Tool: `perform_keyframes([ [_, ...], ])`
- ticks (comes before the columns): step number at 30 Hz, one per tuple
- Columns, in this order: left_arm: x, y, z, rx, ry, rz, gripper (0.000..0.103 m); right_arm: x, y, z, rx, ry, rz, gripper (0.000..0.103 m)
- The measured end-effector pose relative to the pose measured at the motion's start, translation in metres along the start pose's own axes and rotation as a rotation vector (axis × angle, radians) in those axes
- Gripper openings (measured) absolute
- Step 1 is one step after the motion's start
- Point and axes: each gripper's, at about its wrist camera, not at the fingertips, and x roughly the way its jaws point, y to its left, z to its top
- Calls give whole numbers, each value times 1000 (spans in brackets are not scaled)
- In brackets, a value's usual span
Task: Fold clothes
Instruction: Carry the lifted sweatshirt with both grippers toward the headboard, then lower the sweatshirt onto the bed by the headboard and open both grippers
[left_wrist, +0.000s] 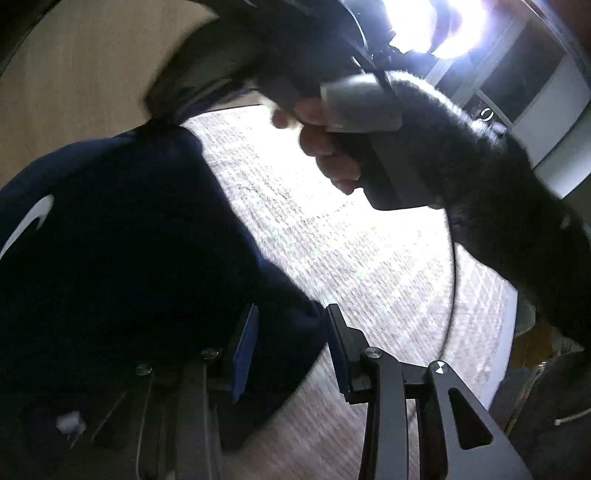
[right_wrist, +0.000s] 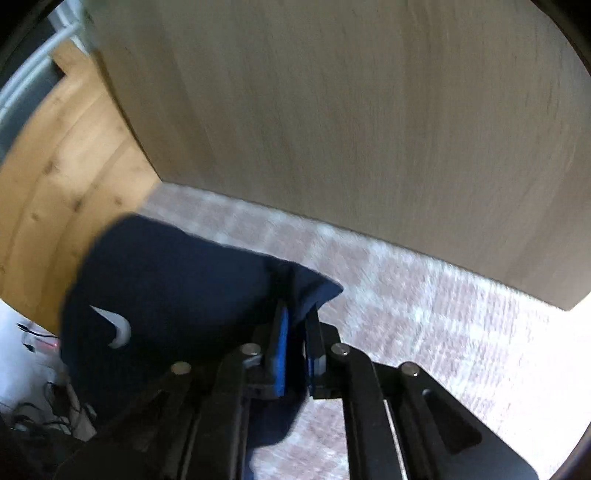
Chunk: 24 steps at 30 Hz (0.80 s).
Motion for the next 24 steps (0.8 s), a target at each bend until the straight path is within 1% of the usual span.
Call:
perform_keyframes([
  [1, -13, 1, -6, -11, -18, 5, 35, -12, -4, -1, 26, -35, -42, 29],
  [2, -30, 5, -14, -29, -48, 28, 35, -25, -9, -2, 55, -73, -87, 32],
  [4, -68, 21, -36, -104, -116, 106, 36, -49, -10, 0, 79, -136, -96, 33],
  [7, -113, 59, -66, -264, -203, 249, 36, -69, 24, 6, -18, -160, 18, 33],
  [8, -125, 73, -75, -322, -228, 286, 36, -67, 44, 9, -65, -156, 53, 33],
  [10, -142, 103, -93, -437, -267, 334, 36, -60, 89, 13, -164, -144, 122, 33],
  [11, -144, 116, -99, -474, -273, 346, 36, -56, 111, 16, -213, -138, 156, 33],
  [12, -143, 127, -103, -489, -271, 349, 36, -46, 134, 16, -256, -115, 182, 33],
  [13, -136, 135, -108, -492, -242, 355, 40, -30, 151, 15, -285, -84, 197, 33],
  [14, -122, 143, -112, -498, -190, 373, 43, -14, 167, 14, -311, -52, 211, 33],
  [15, -109, 152, -117, -504, -138, 391, 42, 7, 177, 14, -325, -14, 209, 33],
  [16, -100, 158, -122, -520, -102, 391, 43, 29, 181, 10, -334, 41, 179, 33],
  [17, -100, 160, -125, -538, -97, 388, 42, 51, 184, 5, -342, 99, 142, 33],
  [18, -105, 158, -126, -548, -109, 397, 42, 55, 185, 4, -349, 98, 136, 31],
  [19, -112, 155, -126, -545, -124, 419, 39, 43, 181, 5, -336, 76, 139, 31],
  [21, -134, 145, -120, -516, -171, 461, 39, 14, 169, 9, -300, 28, 148, 33],
  [24, -152, 133, -99, -445, -244, 451, 41, -27, 152, -2, -267, -38, 146, 33],
])
